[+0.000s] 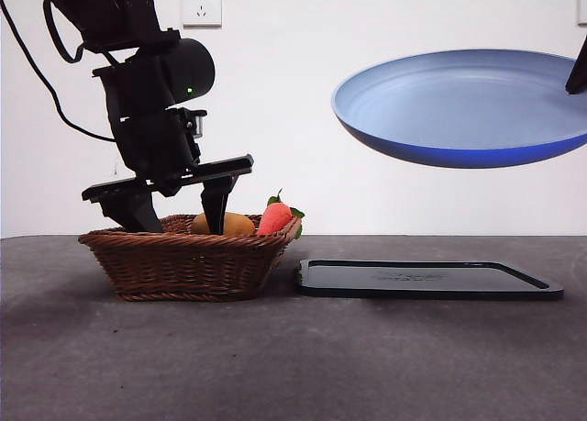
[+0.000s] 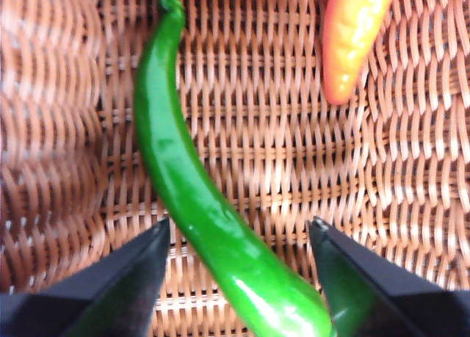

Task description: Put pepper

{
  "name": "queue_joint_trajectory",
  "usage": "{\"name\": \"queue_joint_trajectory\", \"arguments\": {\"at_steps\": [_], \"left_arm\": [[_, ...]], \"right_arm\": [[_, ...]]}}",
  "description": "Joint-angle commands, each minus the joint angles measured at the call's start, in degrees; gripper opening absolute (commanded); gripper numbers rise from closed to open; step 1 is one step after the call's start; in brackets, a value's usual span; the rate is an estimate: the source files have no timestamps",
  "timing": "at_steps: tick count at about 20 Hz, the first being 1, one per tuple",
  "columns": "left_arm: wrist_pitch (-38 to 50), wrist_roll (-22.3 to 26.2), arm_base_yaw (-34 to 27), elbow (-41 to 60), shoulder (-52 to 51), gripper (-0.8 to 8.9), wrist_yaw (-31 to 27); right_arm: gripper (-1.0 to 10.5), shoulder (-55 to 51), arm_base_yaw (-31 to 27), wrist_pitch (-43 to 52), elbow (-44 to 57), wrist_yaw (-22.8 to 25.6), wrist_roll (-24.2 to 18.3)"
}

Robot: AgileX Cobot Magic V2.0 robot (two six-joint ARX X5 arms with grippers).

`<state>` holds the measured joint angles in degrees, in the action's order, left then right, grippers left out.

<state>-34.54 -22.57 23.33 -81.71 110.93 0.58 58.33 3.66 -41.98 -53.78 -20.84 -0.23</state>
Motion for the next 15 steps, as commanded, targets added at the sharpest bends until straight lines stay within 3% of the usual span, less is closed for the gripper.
{"name": "queue_joint_trajectory", "arguments": {"at_steps": [1, 4, 10, 15], "left_arm": [[-0.46, -1.27, 0.33, -1.14, 2.49, 2.94, -0.17], [0.02, -1.51, 0.44, -1.14, 2.58, 2.82, -0.31], [0.04, -1.57, 0.44, -1.14, 2.56, 0.92, 1.46], [0.24, -1.73, 0.31, -1.16, 1.42, 0.85, 2.69]], "right_arm": [[0.1, 0.15, 0.04, 0.72, -1.14, -0.26, 0.57], [0.1, 0.15, 0.04, 0.74, -1.14, -0.26, 0.57], [0.1, 0.15, 0.04, 0.74, -1.14, -0.26, 0.5], [0.1, 0.15, 0.04, 0.74, -1.14, -0.24, 0.37]]}}
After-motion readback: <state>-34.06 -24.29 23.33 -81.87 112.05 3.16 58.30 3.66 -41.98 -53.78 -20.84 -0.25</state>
